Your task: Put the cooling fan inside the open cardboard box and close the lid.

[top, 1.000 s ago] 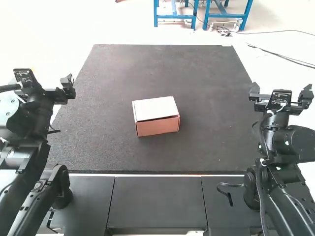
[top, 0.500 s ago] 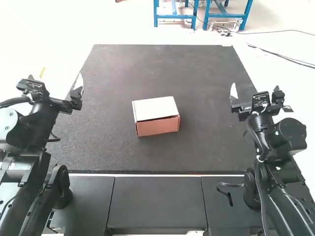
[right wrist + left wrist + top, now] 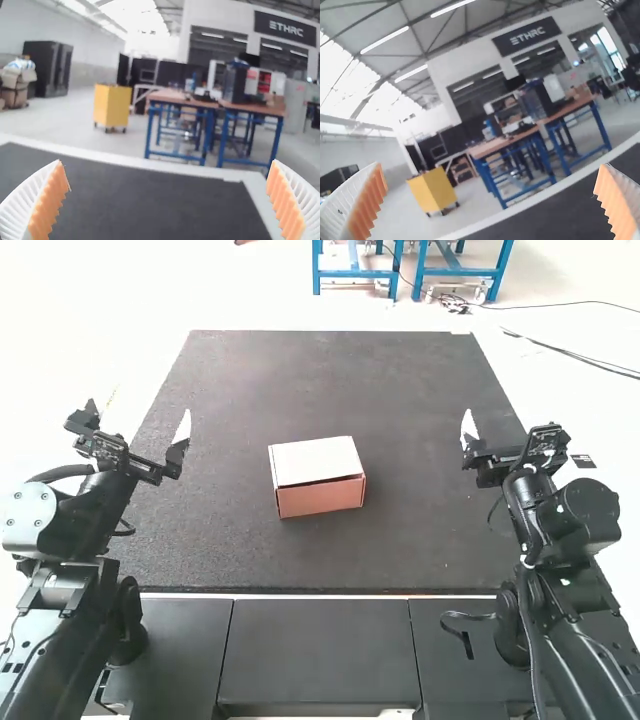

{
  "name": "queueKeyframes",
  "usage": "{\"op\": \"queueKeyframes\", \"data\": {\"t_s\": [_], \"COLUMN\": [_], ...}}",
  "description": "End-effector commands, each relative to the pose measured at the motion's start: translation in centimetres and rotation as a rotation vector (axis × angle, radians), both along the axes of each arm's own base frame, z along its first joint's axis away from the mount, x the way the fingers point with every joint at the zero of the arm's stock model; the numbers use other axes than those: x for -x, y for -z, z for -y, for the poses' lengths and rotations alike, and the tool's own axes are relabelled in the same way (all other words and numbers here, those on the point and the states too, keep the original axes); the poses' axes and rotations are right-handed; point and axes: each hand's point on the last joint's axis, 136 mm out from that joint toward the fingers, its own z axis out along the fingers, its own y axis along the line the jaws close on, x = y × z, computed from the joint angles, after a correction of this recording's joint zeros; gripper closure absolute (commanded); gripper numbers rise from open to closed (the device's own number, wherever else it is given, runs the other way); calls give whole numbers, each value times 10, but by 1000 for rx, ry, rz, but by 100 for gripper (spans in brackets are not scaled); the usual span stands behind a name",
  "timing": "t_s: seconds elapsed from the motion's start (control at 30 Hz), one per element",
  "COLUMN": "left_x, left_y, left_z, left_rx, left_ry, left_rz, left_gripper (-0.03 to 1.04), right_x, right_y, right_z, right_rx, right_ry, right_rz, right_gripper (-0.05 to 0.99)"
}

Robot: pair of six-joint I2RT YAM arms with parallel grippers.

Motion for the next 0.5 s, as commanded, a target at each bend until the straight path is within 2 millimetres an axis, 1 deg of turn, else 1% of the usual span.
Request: {"op": "queueKeyframes", "data": {"t_s": [0.0,0.17,0.27,0.4,0.43,0.47], "left_x": [-2,-8,-13,-19,-21,-22], "left_y": [10,25,35,47,49,51], "left_z": [4,1,-4,-22,-28,-38], "left_rx": [175,261,304,349,370,403], "left_ry": [96,110,93,-1,-25,-75], "left_rz": [-94,-184,-235,-278,-283,-287], "left_gripper": [3,3,3,3,3,3], "right_x": [-15,-18,-18,-17,-17,-16], "right_y": [76,99,118,133,140,145], "right_z": [10,22,29,29,29,29], "right_rx": [-83,-112,-111,-76,-66,-45], "right_ry": [33,82,114,122,124,128], "right_rz": [-167,-264,-339,-398,-424,-445], "right_gripper": [2,2,2,2,2,2]}}
